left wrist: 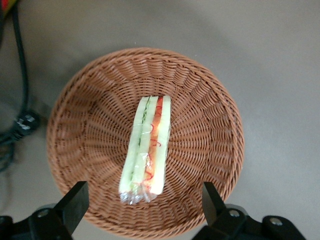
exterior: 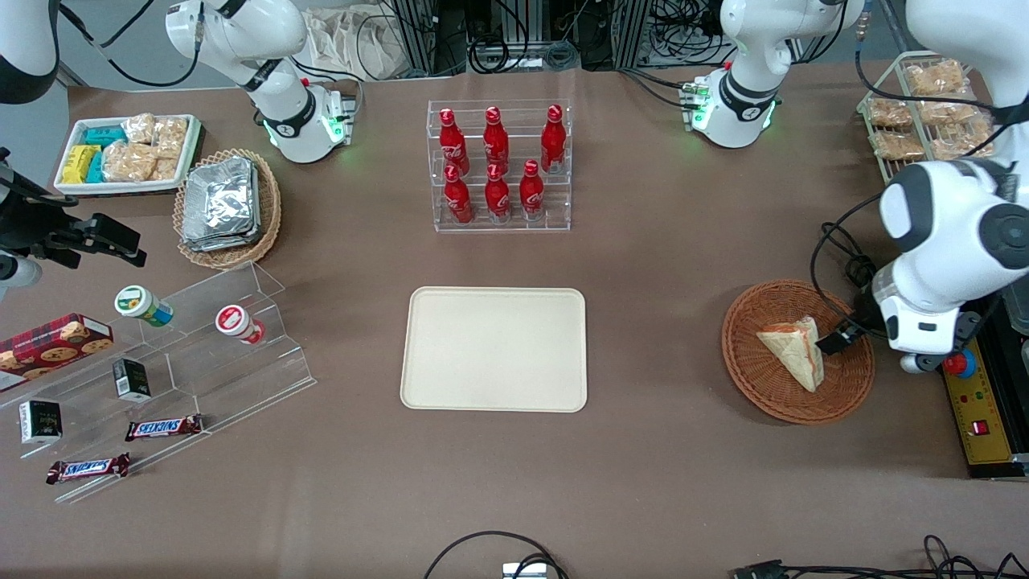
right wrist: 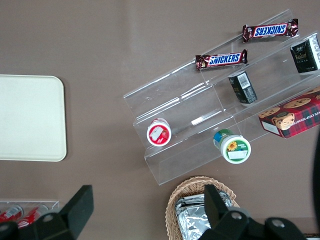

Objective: Place sandwich from basket to tray
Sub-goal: 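Lower the open left gripper over the wrapped sandwich in the wicker basket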

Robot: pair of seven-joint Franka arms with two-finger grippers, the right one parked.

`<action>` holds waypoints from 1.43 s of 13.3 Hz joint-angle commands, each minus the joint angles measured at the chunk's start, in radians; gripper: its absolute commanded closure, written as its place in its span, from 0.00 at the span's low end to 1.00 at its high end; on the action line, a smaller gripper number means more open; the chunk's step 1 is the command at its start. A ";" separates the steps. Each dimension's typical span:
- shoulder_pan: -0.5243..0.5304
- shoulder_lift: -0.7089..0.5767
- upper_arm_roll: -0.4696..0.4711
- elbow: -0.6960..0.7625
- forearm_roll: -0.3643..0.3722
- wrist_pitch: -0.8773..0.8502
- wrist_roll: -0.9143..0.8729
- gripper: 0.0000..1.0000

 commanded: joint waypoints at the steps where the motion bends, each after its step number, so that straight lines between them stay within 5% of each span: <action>1: -0.003 0.002 0.001 -0.101 0.002 0.141 -0.071 0.00; 10: 0.000 0.101 -0.001 -0.129 -0.004 0.247 -0.112 0.00; 11: 0.000 0.111 -0.001 -0.126 -0.004 0.250 -0.112 0.08; 14: -0.004 0.124 -0.002 -0.112 -0.001 0.246 -0.107 1.00; 19: -0.017 0.073 -0.015 -0.066 0.013 0.136 -0.080 1.00</action>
